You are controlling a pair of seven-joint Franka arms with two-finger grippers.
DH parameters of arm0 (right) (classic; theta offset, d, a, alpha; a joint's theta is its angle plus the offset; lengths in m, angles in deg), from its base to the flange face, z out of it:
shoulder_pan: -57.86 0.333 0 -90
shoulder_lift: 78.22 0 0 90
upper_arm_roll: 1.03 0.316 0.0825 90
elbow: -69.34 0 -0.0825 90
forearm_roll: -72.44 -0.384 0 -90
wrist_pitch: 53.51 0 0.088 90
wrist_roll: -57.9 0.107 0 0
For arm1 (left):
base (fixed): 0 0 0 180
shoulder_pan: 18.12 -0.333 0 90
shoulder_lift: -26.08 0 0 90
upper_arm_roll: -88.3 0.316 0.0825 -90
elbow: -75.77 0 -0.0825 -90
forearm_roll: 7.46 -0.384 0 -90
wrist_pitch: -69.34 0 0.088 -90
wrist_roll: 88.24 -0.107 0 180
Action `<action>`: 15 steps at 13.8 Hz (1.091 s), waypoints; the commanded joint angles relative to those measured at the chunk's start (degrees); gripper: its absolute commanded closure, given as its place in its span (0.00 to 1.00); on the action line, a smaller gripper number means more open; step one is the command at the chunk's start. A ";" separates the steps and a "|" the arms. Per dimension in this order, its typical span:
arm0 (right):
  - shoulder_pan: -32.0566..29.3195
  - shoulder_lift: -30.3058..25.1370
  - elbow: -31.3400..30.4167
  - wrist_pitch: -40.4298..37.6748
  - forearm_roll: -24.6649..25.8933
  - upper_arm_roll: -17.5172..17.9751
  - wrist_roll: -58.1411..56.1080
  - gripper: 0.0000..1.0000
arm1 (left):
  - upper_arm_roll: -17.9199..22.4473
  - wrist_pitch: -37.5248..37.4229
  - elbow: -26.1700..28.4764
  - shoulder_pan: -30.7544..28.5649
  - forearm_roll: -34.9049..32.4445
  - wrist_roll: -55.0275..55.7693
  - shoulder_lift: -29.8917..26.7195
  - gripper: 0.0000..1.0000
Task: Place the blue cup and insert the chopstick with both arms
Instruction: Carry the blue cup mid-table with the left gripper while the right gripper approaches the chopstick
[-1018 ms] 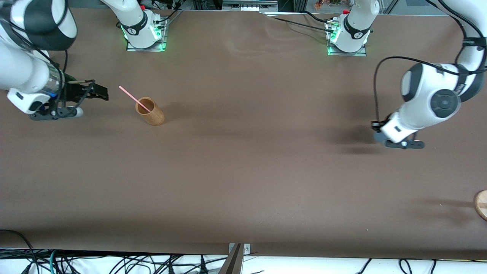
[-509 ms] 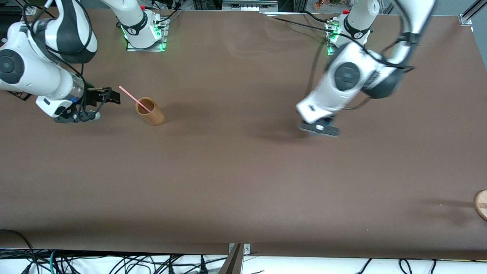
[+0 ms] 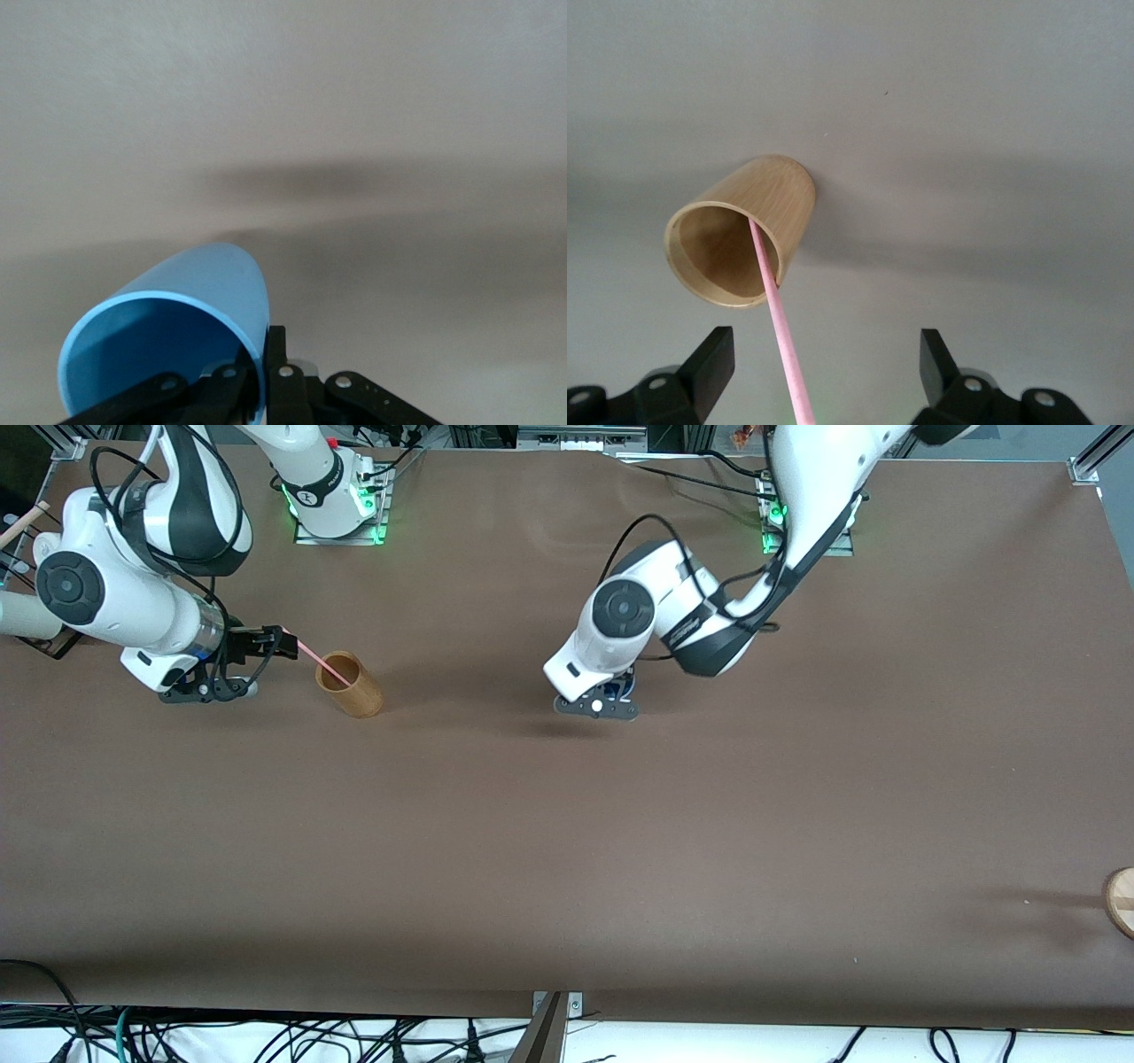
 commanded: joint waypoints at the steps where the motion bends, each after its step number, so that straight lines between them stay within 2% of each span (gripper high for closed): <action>1: 0.09 -1.11 -2.18 1.67 -1.46 0.44 0.31 0.13 | 0.80 1.01 -3.18 0.28 -0.80 0.21 4.02 1.00; 3: 0.10 -0.67 -2.26 1.94 -2.24 1.23 0.31 0.15 | 0.80 3.48 -3.18 0.37 -0.71 0.56 4.82 1.00; 4: 0.10 -0.49 -2.61 2.37 -2.25 1.41 0.31 0.15 | 0.80 3.49 -3.27 0.20 -0.54 0.99 4.64 0.70; 5: 0.10 -0.49 -3.23 2.73 -2.25 1.50 0.31 0.15 | 0.80 3.40 -3.18 0.02 -0.54 1.09 4.56 0.35; 6: 0.10 -0.49 -3.49 2.82 -2.34 1.58 0.31 0.20 | 0.80 3.23 -3.18 -0.16 -0.62 1.09 4.29 0.00; 9: 0.10 -0.58 -4.46 2.99 -2.34 1.58 0.31 0.23 | 0.71 2.26 -3.18 -0.51 -0.54 1.52 2.89 0.00; 15: 0.10 -0.76 -5.16 2.99 -3.92 1.58 0.31 0.36 | 0.71 -8.44 -3.53 -2.35 -0.71 1.61 -5.45 0.00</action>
